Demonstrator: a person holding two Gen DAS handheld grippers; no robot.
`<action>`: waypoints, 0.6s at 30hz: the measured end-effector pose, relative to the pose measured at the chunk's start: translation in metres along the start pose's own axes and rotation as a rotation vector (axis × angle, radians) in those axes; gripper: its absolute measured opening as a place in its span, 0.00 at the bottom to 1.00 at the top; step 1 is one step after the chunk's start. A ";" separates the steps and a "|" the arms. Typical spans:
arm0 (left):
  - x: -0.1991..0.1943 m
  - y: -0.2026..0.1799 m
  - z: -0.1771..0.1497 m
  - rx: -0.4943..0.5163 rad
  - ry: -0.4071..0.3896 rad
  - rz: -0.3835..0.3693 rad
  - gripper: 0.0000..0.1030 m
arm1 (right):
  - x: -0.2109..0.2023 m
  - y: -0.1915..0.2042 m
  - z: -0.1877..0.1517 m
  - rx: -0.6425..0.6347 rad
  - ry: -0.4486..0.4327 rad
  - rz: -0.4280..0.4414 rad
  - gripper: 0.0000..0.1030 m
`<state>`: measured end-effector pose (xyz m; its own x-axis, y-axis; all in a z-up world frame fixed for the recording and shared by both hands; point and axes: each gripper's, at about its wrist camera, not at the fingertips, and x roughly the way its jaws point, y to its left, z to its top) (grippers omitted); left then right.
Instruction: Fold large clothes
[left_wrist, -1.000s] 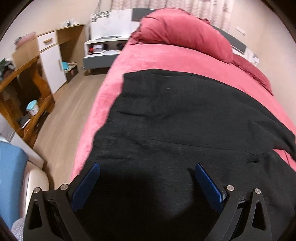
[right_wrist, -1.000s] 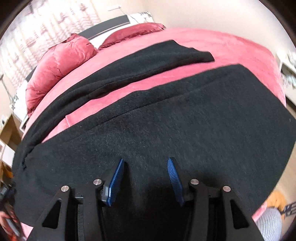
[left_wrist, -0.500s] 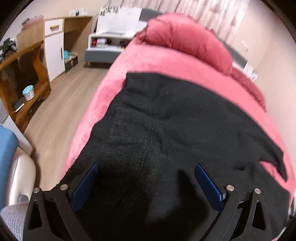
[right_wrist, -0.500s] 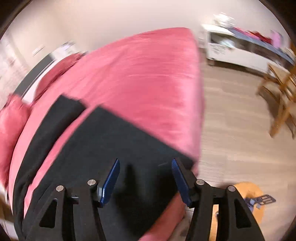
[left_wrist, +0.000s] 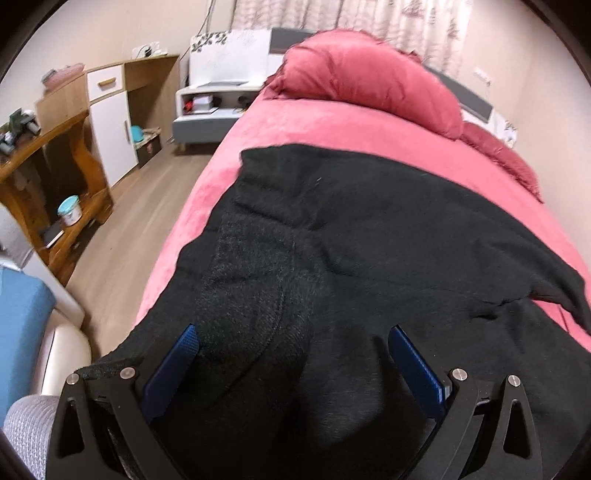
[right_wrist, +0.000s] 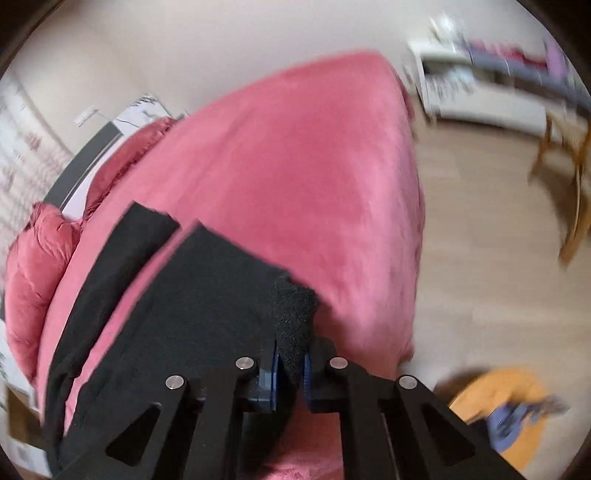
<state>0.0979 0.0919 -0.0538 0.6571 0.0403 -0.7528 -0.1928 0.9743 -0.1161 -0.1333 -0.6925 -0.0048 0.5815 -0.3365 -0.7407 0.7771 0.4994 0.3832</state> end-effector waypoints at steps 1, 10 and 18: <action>0.003 0.001 -0.001 -0.001 0.010 0.017 1.00 | -0.009 0.001 0.009 -0.004 -0.027 0.004 0.08; 0.007 0.001 -0.005 0.020 0.044 0.062 0.99 | 0.049 -0.022 0.002 0.055 0.073 -0.164 0.25; -0.028 -0.017 -0.002 0.081 -0.141 -0.042 0.99 | -0.004 0.043 -0.009 -0.129 -0.180 -0.361 0.49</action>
<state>0.0813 0.0732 -0.0326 0.7600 0.0239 -0.6495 -0.1073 0.9902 -0.0891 -0.1038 -0.6627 0.0098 0.3187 -0.6365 -0.7023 0.9087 0.4159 0.0354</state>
